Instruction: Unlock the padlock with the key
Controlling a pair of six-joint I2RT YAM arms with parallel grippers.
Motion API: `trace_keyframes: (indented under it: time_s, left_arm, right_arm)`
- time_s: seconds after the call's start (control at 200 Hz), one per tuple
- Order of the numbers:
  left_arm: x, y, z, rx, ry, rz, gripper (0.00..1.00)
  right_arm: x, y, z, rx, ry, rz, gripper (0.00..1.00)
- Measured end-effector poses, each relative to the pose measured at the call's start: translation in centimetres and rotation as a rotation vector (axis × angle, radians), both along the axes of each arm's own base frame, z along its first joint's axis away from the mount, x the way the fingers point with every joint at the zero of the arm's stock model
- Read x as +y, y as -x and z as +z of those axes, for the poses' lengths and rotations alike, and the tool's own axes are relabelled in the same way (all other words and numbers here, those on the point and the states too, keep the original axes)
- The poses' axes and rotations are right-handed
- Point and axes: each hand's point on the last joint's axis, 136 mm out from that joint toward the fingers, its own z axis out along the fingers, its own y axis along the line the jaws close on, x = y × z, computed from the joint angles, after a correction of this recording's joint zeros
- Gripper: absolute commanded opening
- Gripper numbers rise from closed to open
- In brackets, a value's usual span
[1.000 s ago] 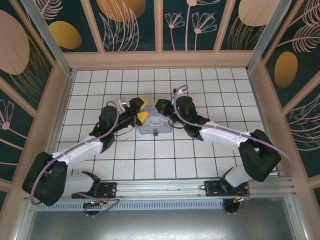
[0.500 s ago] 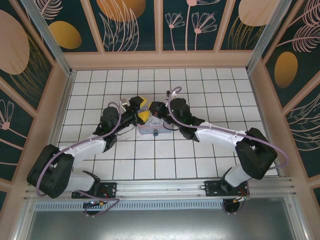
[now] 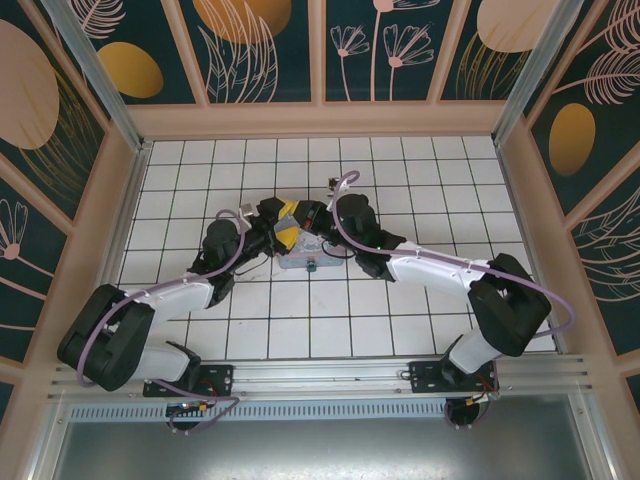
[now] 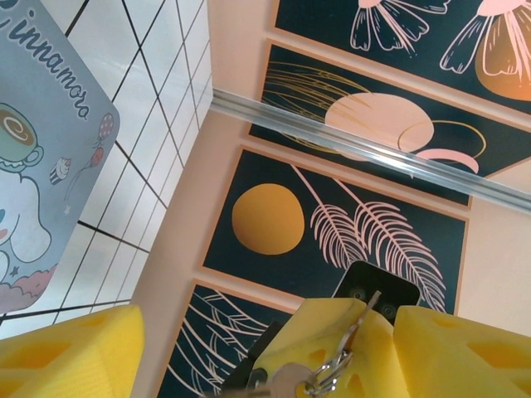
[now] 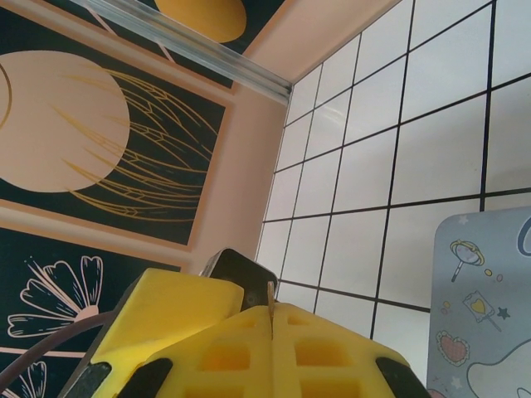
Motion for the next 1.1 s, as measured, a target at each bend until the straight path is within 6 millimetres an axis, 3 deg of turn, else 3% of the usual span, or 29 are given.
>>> trace_keyframes:
  time_s: [0.586, 1.101]
  left_arm:
    - [-0.2, -0.6, -0.4, 0.008, 0.03, 0.006, 0.56]
    - [-0.3, -0.8, -0.9, 0.015, 0.03, 0.007, 0.49]
  right_arm:
    - [-0.4, 0.5, -1.6, 0.039, -0.009, -0.009, 0.0]
    - [-1.0, 0.6, -3.0, 0.058, 0.006, -0.02, 0.0]
